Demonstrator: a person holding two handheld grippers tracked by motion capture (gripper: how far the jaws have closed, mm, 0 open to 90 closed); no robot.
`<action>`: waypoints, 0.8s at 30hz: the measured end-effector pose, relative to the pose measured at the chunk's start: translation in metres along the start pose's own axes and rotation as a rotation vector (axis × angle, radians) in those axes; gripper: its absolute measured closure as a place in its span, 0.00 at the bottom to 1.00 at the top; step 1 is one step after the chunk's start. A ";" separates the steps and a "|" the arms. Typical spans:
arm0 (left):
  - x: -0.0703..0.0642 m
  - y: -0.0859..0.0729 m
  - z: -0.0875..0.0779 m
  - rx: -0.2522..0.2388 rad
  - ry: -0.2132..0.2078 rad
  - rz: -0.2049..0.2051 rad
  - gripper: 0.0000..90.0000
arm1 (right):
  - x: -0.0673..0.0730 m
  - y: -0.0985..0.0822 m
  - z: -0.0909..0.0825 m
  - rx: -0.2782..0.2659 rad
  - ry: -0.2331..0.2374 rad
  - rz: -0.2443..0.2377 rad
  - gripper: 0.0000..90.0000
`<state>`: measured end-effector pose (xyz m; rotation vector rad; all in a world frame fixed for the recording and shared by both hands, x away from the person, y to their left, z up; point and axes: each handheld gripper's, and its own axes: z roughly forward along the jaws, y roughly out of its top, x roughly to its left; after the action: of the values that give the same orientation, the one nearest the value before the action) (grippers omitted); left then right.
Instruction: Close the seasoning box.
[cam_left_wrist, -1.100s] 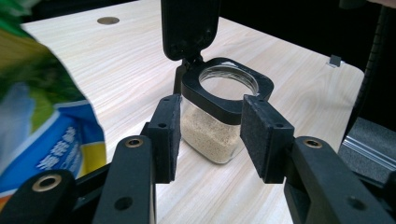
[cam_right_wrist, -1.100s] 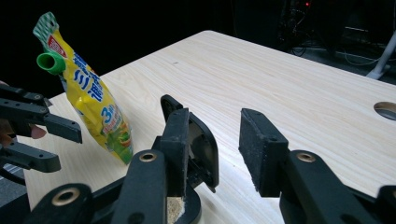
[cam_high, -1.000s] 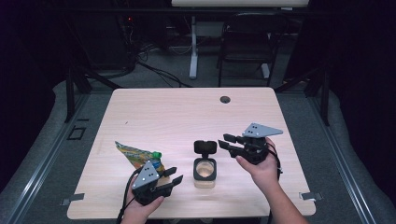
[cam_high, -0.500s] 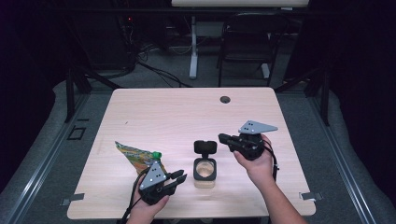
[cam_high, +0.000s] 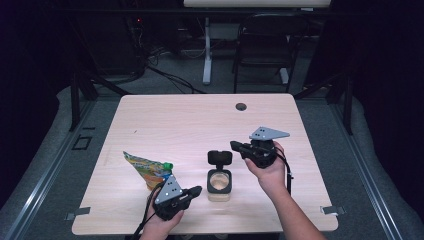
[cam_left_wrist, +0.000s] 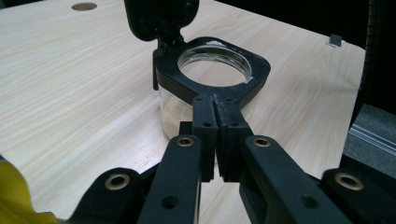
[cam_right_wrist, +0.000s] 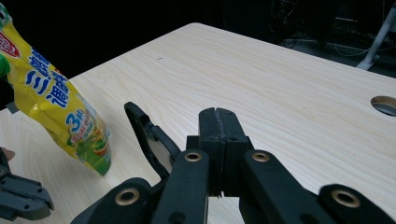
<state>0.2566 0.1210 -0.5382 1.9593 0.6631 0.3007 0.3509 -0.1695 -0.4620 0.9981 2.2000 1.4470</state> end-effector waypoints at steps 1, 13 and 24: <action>0.000 -0.001 0.001 -0.001 0.001 0.000 0.99 | 0.000 0.000 0.001 0.002 -0.001 -0.002 1.00; -0.004 -0.003 0.009 0.011 -0.024 0.003 1.00 | 0.002 0.000 0.006 -0.001 0.003 0.003 1.00; -0.008 -0.005 0.013 0.020 -0.043 0.008 1.00 | 0.005 -0.001 0.011 0.000 0.018 0.005 1.00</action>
<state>0.2554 0.1082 -0.5479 1.9828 0.6332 0.2572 0.3538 -0.1589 -0.4667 0.9953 2.2117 1.4637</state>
